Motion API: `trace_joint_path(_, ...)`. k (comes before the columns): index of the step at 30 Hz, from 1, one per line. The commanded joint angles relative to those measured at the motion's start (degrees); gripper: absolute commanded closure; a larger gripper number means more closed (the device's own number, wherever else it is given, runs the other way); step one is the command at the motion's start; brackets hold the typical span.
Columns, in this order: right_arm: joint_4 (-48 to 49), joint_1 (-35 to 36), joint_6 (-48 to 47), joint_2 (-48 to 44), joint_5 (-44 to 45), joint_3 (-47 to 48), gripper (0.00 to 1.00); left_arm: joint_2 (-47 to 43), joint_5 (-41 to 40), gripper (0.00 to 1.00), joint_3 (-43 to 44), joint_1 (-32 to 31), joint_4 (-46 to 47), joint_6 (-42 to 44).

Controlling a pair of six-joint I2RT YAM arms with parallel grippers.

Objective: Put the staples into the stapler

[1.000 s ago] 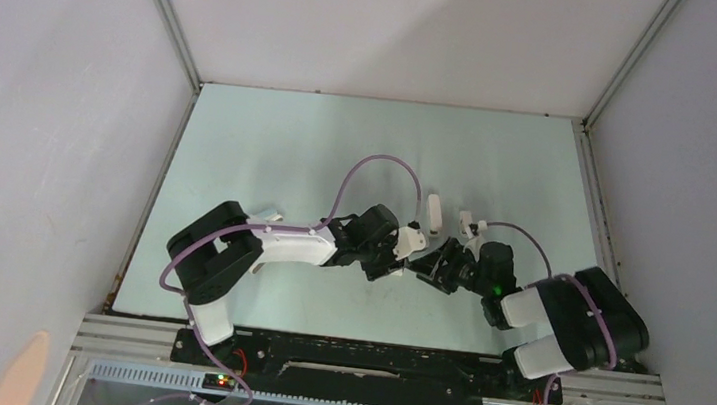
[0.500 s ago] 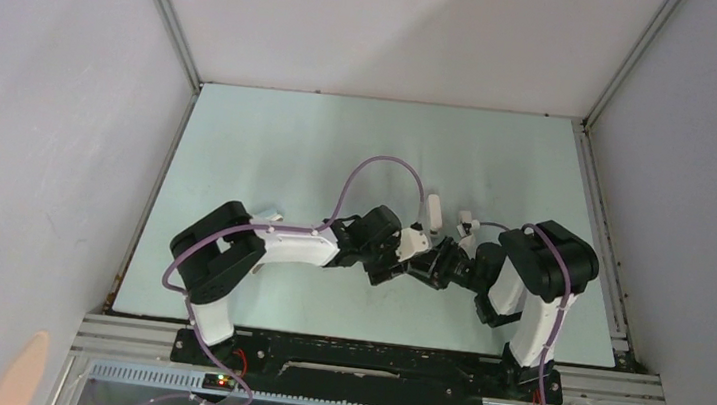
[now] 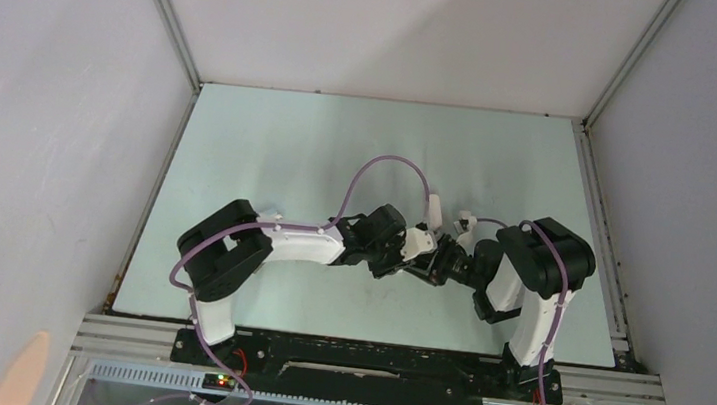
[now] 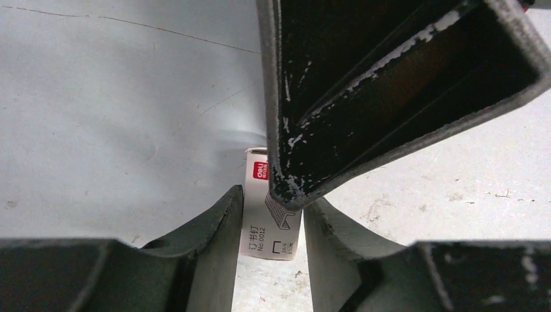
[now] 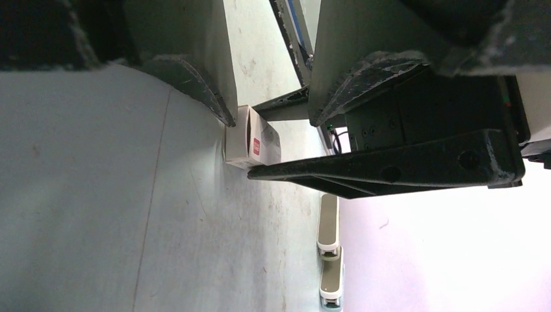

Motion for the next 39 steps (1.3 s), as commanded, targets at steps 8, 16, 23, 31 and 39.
trace_joint_path(8, 0.46, 2.86, -1.2, 0.05, -4.23, 4.49, 0.55, -0.29, 1.85, 0.61, 0.27, -1.51, 0.99, 0.81)
trace_joint_path(16, -4.02, 3.66, -2.76, 0.64, -7.83, 6.59, 0.55, -2.35, 2.69, 0.6, -1.17, -1.78, 3.8, 0.63)
trace_joint_path(23, -5.84, 2.8, -4.01, 0.61, -9.85, 7.12, 0.55, -4.23, 2.79, 0.55, -2.49, -1.88, 6.95, -0.79)
trace_joint_path(31, -7.55, -2.66, -5.37, -0.78, -12.47, 6.64, 0.56, -14.15, -1.68, 0.32, -6.81, -1.42, 3.85, -1.17)
trace_joint_path(39, -9.93, -3.53, -8.1, -0.06, -12.89, 6.9, 0.62, -16.53, -2.16, 0.29, -9.32, 0.66, -1.34, 0.06)
